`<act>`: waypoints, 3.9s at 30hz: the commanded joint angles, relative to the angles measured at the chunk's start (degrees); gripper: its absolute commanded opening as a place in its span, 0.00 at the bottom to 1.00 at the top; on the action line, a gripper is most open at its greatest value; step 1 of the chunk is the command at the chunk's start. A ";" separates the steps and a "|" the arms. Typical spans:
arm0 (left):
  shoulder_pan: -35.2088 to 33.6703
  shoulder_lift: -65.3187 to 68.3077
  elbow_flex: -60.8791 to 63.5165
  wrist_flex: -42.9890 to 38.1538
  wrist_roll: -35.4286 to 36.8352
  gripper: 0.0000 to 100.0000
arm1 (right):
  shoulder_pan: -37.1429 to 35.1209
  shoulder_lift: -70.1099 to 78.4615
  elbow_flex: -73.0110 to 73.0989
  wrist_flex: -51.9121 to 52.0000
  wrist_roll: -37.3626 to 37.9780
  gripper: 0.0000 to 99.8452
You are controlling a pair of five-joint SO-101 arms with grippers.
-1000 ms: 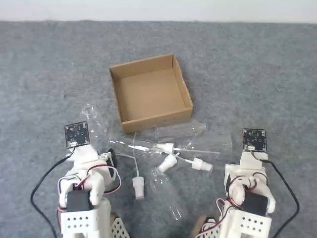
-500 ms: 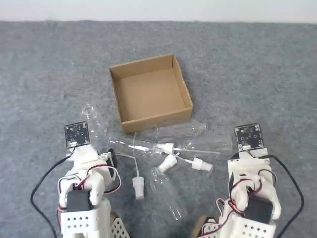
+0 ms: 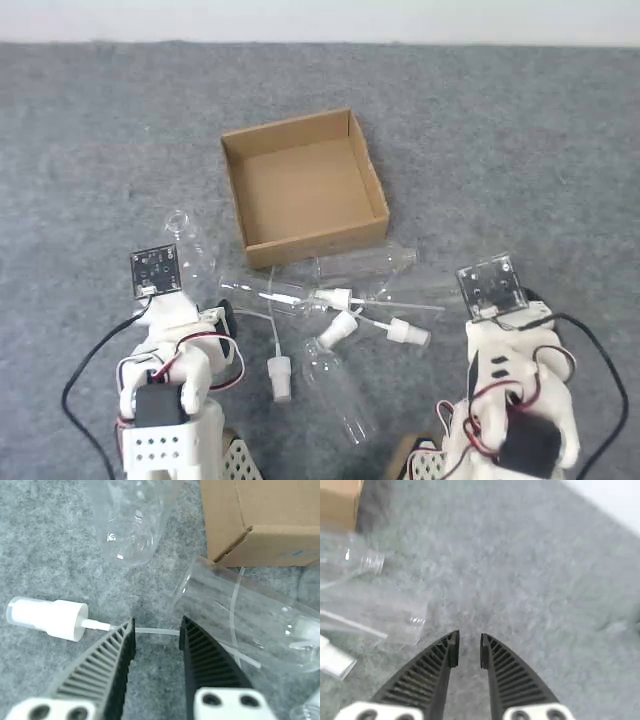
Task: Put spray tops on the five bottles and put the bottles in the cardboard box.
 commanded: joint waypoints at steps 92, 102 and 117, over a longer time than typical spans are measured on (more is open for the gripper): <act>0.00 -1.32 -0.92 0.00 0.35 0.13 | -69.49 59.56 -29.89 2.51 -47.74 0.18; 0.00 -1.32 -0.92 0.00 0.35 0.13 | -70.20 63.43 -23.03 -5.23 -48.18 0.18; 0.00 -1.32 -0.92 0.00 0.35 0.13 | -73.98 76.00 -19.78 -9.71 -53.45 0.17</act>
